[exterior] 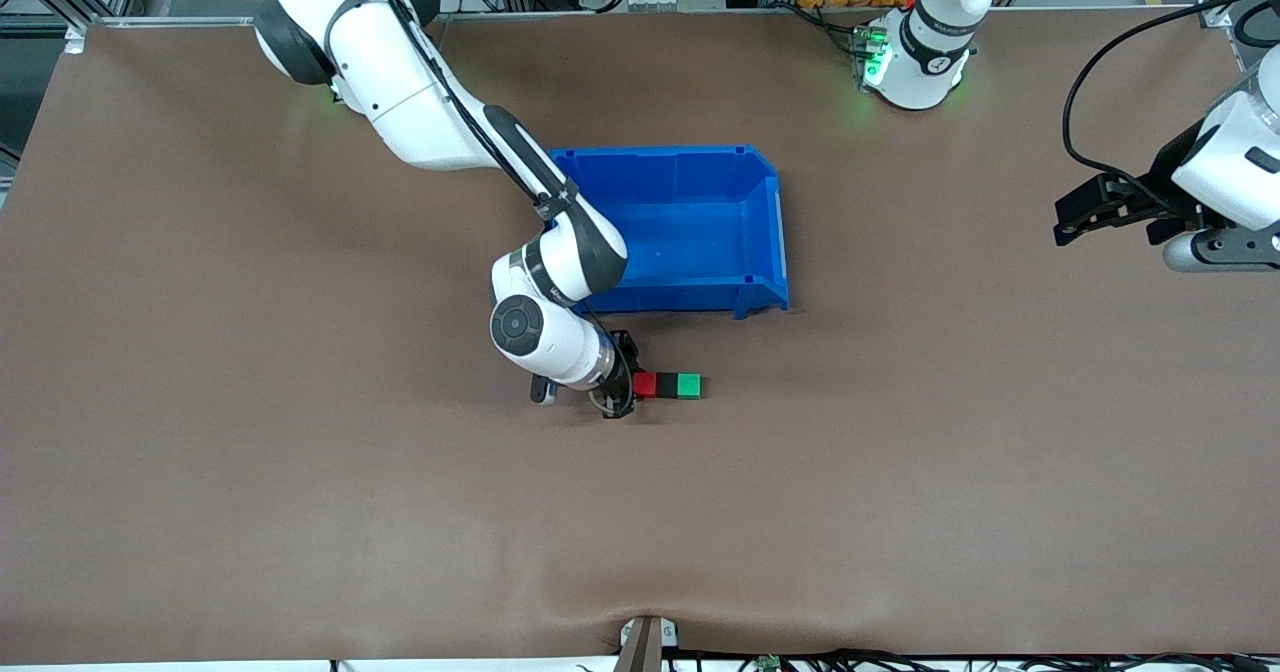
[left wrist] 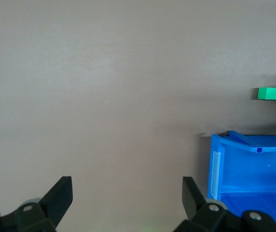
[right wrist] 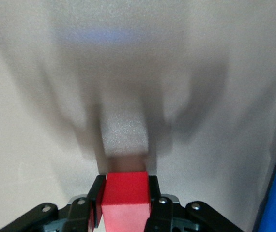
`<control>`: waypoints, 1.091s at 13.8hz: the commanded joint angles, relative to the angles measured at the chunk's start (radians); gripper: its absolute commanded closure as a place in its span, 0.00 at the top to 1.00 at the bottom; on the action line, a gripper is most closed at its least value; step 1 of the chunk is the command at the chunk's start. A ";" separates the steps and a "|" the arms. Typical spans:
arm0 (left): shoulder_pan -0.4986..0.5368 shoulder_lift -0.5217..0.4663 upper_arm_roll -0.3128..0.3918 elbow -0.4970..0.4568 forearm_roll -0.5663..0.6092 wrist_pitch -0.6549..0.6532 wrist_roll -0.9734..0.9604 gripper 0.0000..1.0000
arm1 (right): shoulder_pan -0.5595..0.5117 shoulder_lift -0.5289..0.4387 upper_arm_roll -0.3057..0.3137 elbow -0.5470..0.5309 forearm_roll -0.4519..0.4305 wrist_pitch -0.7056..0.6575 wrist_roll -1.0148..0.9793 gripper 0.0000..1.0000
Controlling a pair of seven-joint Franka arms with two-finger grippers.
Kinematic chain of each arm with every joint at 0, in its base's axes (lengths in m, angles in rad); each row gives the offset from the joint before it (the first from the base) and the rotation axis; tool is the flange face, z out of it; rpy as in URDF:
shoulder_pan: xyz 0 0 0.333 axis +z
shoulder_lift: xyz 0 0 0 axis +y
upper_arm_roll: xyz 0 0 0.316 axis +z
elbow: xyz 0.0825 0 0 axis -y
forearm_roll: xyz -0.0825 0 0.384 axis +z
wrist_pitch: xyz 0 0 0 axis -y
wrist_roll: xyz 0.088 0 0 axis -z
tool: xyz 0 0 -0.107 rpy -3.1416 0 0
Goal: Attach green and red cubes to black cube
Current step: 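Lower and press the red cube against the black cube's free side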
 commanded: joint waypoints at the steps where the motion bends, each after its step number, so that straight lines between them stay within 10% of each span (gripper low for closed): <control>1: 0.000 -0.005 -0.004 0.001 0.007 -0.004 -0.012 1.00 | 0.016 0.025 -0.013 0.040 0.001 -0.002 0.019 0.72; 8: -0.002 -0.005 -0.004 0.001 0.007 -0.004 -0.012 1.00 | 0.016 0.019 -0.015 0.038 -0.050 -0.017 0.017 0.99; 15: -0.002 -0.005 -0.004 0.001 0.008 -0.004 -0.012 1.00 | 0.015 0.011 -0.015 0.038 -0.053 -0.023 0.016 1.00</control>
